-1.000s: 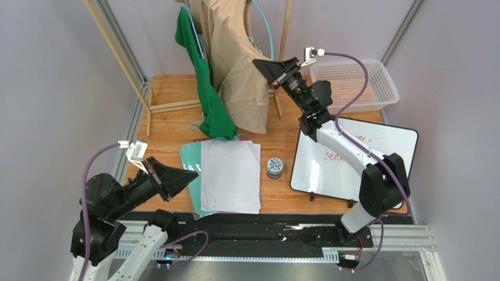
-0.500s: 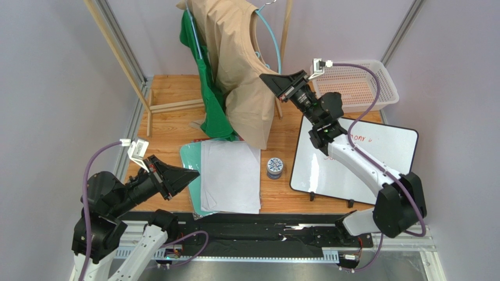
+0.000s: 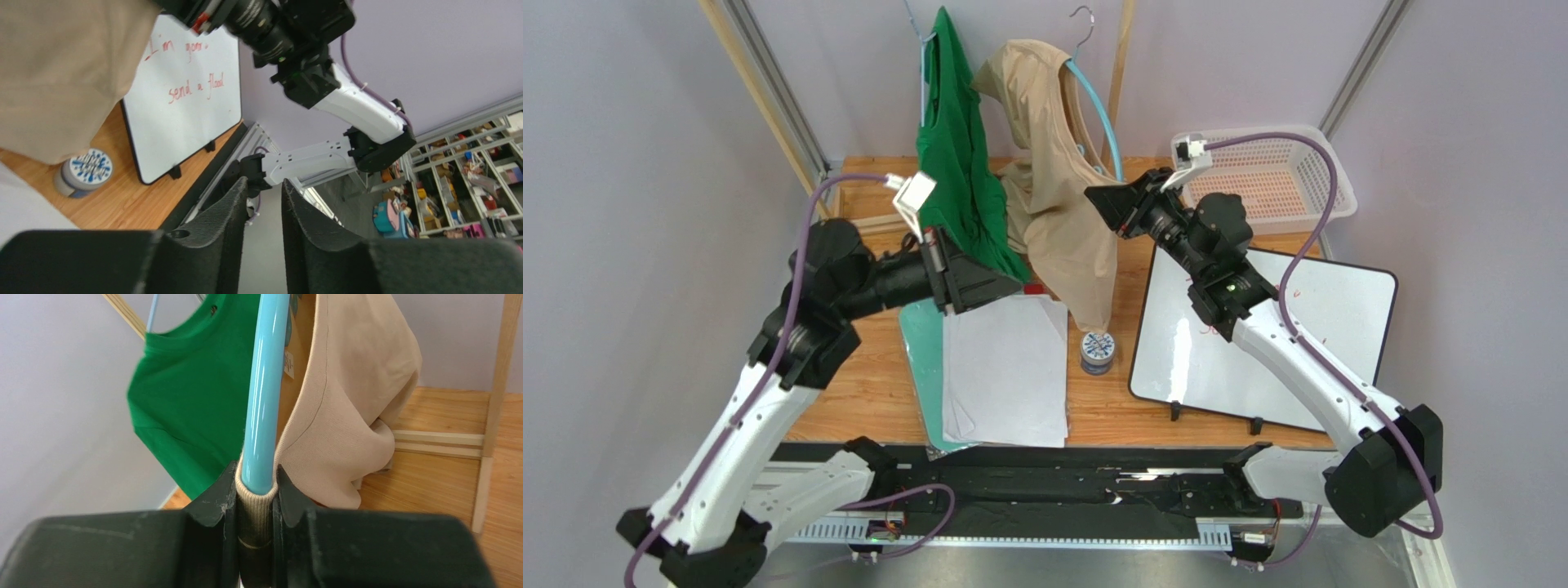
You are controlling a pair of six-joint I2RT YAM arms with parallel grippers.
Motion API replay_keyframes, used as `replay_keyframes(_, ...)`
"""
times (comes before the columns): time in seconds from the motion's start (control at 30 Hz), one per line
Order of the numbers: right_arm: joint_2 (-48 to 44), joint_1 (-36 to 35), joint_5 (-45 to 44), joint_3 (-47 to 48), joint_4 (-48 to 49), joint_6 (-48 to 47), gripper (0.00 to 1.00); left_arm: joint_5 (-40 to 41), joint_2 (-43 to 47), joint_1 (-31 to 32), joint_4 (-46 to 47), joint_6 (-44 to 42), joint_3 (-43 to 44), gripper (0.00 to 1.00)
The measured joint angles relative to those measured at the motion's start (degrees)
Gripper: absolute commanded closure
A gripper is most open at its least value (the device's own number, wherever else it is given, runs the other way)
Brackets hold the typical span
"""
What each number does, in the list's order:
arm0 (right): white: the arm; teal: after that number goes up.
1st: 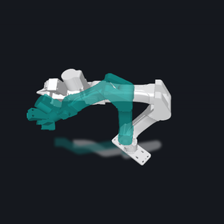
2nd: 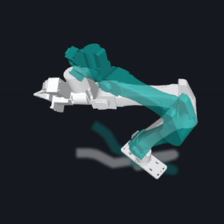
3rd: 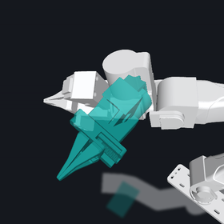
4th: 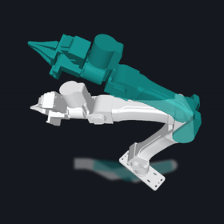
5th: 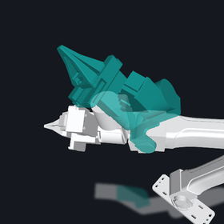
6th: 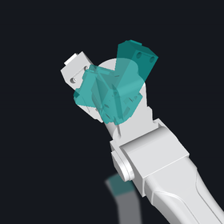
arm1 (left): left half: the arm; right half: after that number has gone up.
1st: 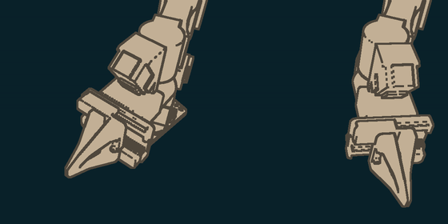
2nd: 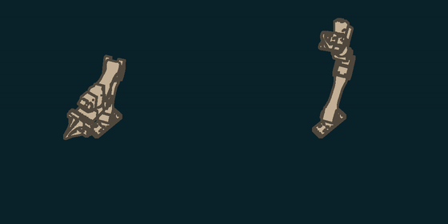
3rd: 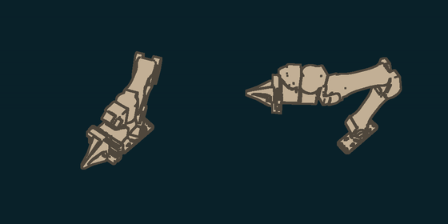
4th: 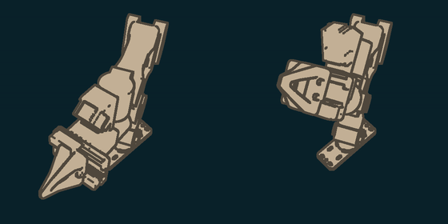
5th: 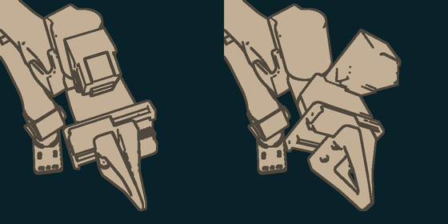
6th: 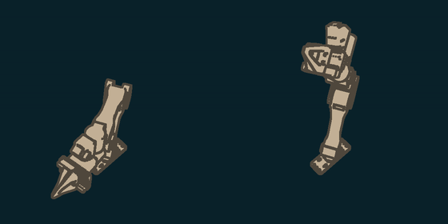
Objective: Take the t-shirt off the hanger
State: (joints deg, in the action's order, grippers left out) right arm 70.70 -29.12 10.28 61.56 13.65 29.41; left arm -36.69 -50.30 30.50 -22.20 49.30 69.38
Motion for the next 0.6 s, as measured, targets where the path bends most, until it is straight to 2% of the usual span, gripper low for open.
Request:
replay_keyframes(0.03, 0.2, -0.4, -0.5, 0.0, -0.4, -1.4, 1.00, 0.7, -2.5, 1.4, 0.8, -0.3, 2.3, 0.53)
replay_keyframes(0.13, 0.5, -2.0, -1.9, -0.4, -1.0, -5.0, 1.00, 5.1, -10.1, 4.1, 2.3, -1.4, 11.0, 0.43)
replay_keyframes(0.23, 0.5, -3.9, -2.8, -0.8, -1.0, -7.6, 1.00, 10.2, -16.5, 4.2, 2.3, -2.7, 19.0, 0.40)
replay_keyframes(0.4, 0.4, -5.7, -3.6, -1.8, -0.9, -10.2, 1.00, 18.1, -31.9, 4.2, 0.9, -4.6, 35.9, 0.37)
replay_keyframes(0.6, -1.0, -5.9, -4.5, -4.9, -1.0, -11.8, 1.00, 25.3, -44.4, 4.2, -3.5, -4.6, 41.2, 0.37)
